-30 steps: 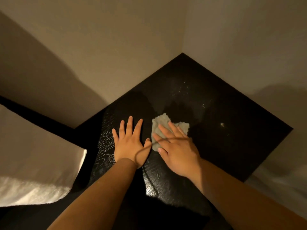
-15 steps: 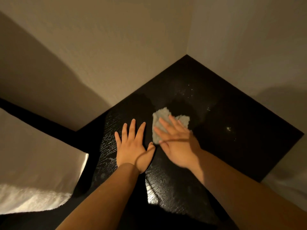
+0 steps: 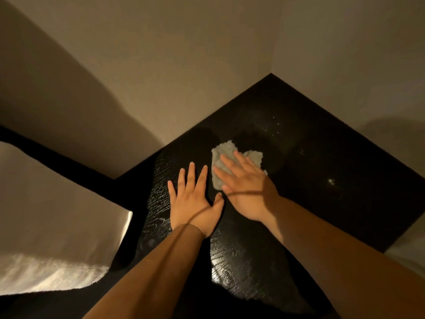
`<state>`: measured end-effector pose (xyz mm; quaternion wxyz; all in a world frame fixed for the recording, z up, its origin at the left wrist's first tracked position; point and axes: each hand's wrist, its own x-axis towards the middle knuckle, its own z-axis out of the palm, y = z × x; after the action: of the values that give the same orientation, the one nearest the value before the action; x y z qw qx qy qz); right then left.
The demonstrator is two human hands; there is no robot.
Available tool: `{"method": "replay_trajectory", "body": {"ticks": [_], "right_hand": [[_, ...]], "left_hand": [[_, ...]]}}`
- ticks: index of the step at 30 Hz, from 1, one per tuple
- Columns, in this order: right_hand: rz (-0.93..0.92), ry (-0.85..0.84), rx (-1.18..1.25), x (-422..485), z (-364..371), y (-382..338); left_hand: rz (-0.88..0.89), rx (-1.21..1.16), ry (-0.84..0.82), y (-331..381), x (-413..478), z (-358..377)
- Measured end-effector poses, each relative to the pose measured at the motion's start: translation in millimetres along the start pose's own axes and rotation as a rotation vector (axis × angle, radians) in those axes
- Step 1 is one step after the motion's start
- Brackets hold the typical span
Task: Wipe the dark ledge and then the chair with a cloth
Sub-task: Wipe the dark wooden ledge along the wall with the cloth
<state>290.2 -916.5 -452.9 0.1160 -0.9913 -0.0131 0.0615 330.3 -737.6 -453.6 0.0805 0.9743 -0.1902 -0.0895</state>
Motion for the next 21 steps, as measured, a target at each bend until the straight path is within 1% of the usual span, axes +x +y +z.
{"method": "replay_trajectory", "body": {"ticks": [2, 3, 5, 8, 10, 11, 14, 16, 18, 21], "right_hand": [[-0.068, -0.064, 0.042, -1, -7, 9], [-0.054, -0.107, 0.039, 7, -10, 15], [0.047, -0.113, -0.015, 34, -15, 28], [0.230, -0.040, -0.012, 69, -20, 31], [0.280, -0.006, -0.001, 73, -18, 22], [0.259, -0.004, -0.002, 68, -18, 17], [0.089, -0.068, 0.000, 50, -14, 10], [0.021, -0.108, 0.005, 48, -14, 17], [0.038, -0.082, -0.003, 64, -17, 30], [0.194, -0.020, 0.009, 102, -24, 36]], "left_hand": [[-0.017, -0.016, 0.004, 1, 3, 0], [-0.024, -0.019, 0.004, 0, 4, 0], [-0.034, -0.023, -0.002, 1, 5, 0], [-0.031, 0.001, -0.007, 0, 6, 0], [-0.017, 0.033, -0.006, -2, 8, 2], [-0.013, 0.043, -0.006, -3, 9, 4], [-0.002, 0.040, 0.004, -2, 7, 6], [0.002, 0.032, 0.012, -1, 7, 5], [0.002, 0.034, 0.013, 0, 7, 4], [-0.002, 0.023, 0.011, 0, 8, 2]]}}
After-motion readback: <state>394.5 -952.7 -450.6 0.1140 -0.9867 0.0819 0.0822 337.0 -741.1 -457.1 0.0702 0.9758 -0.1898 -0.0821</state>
